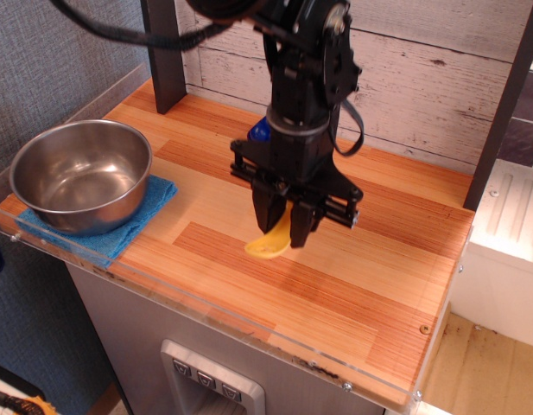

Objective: Move the brush bottom center of table

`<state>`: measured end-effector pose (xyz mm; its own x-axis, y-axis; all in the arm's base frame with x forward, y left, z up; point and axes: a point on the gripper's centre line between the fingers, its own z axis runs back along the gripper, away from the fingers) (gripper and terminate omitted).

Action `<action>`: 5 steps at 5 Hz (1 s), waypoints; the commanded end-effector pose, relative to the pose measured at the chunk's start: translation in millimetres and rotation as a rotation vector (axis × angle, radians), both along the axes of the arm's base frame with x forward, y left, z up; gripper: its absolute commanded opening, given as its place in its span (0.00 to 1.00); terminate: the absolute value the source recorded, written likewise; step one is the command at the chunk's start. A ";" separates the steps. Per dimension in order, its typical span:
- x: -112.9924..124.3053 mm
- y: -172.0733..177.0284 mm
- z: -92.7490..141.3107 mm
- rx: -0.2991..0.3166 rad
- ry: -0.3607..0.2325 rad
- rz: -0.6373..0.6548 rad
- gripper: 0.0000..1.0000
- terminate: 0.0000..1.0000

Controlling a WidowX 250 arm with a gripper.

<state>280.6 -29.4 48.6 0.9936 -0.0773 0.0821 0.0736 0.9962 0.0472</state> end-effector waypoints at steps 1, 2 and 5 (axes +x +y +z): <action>-1.2 11.1 8.8 -0.041 -0.064 -0.076 0.00 0.00; -2.1 9.6 10.4 -0.014 -0.056 -0.087 1.00 0.00; -7.3 82.3 91.0 -0.005 -0.069 0.047 1.00 0.00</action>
<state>275.7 52.7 121.5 0.9940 -0.0279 0.1056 0.0245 0.9991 0.0336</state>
